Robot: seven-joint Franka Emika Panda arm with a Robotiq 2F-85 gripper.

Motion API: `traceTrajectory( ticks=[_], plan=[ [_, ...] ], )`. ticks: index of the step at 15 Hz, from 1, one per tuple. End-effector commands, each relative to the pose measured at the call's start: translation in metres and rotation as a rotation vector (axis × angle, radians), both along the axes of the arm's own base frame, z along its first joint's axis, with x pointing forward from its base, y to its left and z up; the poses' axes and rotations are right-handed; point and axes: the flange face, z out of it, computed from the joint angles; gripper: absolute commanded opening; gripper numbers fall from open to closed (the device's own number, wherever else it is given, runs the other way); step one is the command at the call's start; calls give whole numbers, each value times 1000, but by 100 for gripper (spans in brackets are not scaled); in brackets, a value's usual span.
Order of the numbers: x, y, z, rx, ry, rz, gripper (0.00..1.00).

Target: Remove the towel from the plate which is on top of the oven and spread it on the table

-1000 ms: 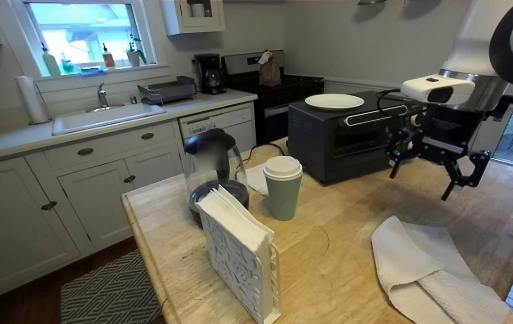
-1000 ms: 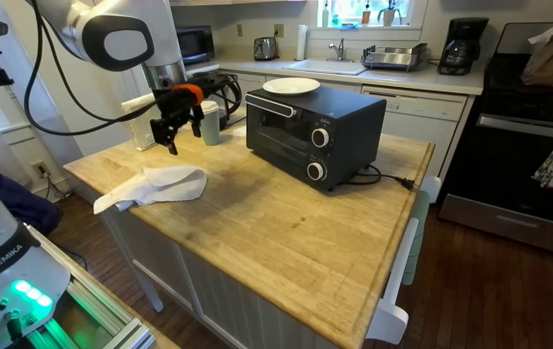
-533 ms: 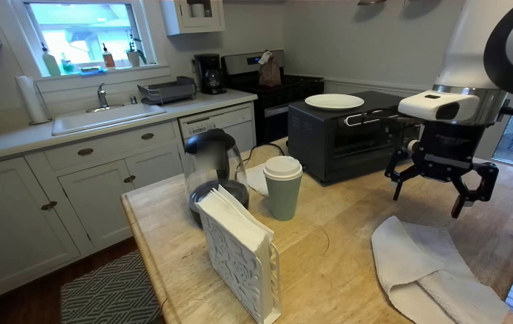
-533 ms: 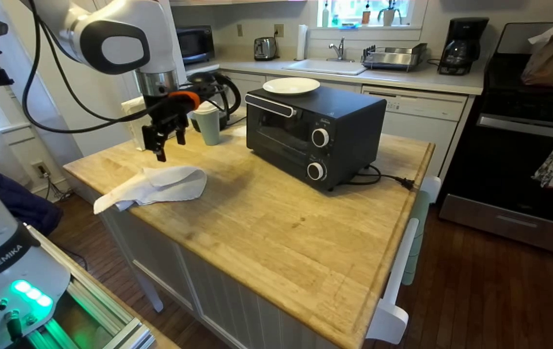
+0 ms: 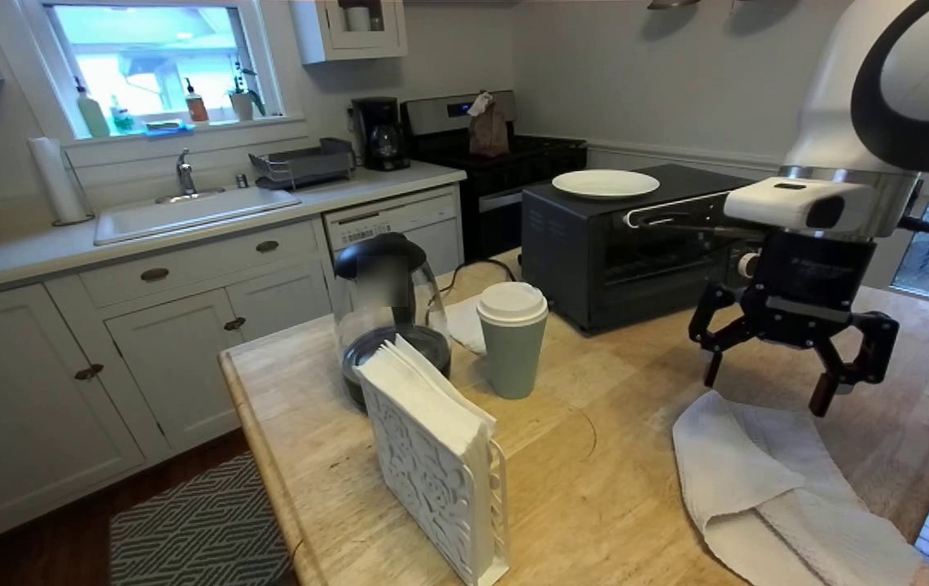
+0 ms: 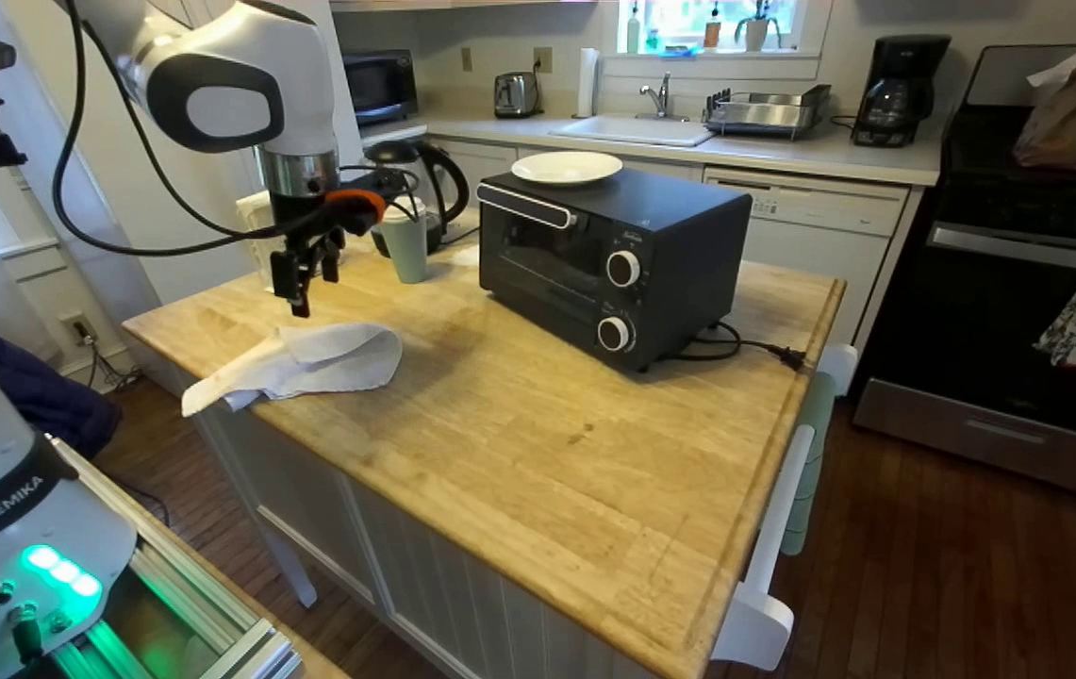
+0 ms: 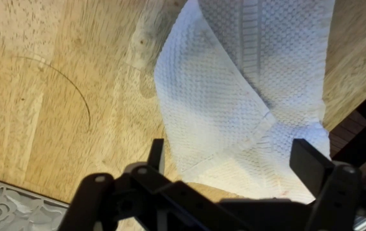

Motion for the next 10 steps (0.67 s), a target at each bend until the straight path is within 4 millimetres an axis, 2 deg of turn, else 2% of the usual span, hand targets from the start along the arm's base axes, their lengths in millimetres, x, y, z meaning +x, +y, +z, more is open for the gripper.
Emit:
traceTrajectory(
  ticks=[1, 3, 5, 8, 10],
  plan=[
    [-10, 15, -14, 25, 64, 149, 100],
    [-21, 16, -24, 57, 142, 234, 100],
    [-33, 8, -26, 116, 202, 314, 100],
    [-27, -8, -27, 119, 147, 330, 100],
    [-20, -18, -36, 84, 91, 335, 100]
  ],
)
